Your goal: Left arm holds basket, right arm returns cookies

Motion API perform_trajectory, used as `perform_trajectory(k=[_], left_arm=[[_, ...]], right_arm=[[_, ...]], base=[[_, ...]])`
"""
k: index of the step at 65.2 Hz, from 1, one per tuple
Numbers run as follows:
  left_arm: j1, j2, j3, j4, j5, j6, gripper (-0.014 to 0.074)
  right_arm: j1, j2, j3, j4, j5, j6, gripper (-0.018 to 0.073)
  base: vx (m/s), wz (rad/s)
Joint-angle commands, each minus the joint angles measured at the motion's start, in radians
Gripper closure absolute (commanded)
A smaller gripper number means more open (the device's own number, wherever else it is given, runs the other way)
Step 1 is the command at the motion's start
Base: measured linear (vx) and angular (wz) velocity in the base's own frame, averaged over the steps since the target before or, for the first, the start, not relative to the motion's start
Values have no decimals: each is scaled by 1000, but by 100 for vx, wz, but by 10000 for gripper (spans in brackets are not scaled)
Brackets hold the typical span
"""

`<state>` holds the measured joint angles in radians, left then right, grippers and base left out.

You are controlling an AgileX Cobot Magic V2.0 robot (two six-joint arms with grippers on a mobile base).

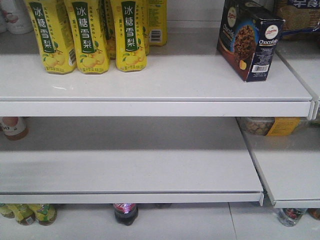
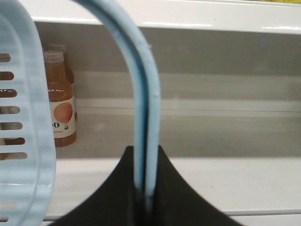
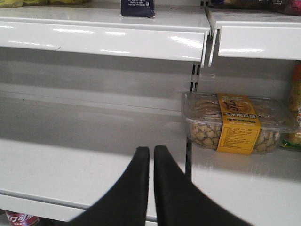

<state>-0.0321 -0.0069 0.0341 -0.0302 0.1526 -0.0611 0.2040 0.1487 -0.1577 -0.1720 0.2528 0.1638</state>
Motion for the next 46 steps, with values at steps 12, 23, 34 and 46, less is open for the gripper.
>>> perform_trajectory(k=[12, 23, 34, 46], left_arm=[[-7, -18, -30, 11, -111, 21, 599], [-7, -18, -30, 11, -111, 21, 599], [-7, -18, -30, 11, -111, 21, 599], [-7, -18, -30, 11, -111, 21, 599]], right_arm=[[-4, 9, -28, -7, -76, -6, 570], [-4, 9, -28, -7, -76, -6, 570], [-4, 9, -28, -7, -76, -6, 570], [-4, 9, -28, -7, -76, -6, 570]], base=[[0, 0], [0, 0], [0, 0], [0, 0]])
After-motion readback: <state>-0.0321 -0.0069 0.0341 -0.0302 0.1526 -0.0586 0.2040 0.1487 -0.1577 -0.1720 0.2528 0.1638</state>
